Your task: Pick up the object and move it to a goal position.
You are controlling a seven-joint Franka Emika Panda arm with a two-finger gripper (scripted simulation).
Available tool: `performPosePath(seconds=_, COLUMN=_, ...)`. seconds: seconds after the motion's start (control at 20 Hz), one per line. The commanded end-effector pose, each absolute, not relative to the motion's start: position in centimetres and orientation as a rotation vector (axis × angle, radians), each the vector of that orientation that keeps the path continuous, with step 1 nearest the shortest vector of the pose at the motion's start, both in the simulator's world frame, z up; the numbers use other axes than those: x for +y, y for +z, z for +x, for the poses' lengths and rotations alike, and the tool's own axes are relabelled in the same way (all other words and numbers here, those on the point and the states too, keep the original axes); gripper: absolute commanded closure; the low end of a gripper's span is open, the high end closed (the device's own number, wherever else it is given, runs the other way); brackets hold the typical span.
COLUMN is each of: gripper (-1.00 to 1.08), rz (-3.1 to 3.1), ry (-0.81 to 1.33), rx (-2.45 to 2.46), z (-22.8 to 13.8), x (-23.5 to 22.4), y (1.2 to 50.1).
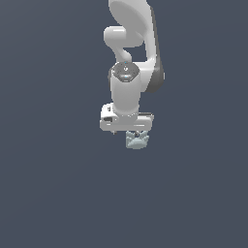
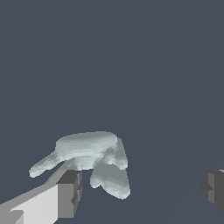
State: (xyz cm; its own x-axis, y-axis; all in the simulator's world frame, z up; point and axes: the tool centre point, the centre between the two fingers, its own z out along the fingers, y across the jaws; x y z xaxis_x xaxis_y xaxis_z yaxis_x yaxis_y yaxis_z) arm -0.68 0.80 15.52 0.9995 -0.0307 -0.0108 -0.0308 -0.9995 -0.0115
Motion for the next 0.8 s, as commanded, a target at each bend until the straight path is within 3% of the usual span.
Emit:
performPosePath(seconds=0.0, gripper=-1.0, rz=-3.128, ry=0.015, rx=0.05, z=-0.7, x=0.9, y=15.6)
performPosePath(seconds=0.75, gripper=-1.0, rz=-3.166, ry=0.146, rx=-0.347, z=-0.9, x=2.1, y=14.4)
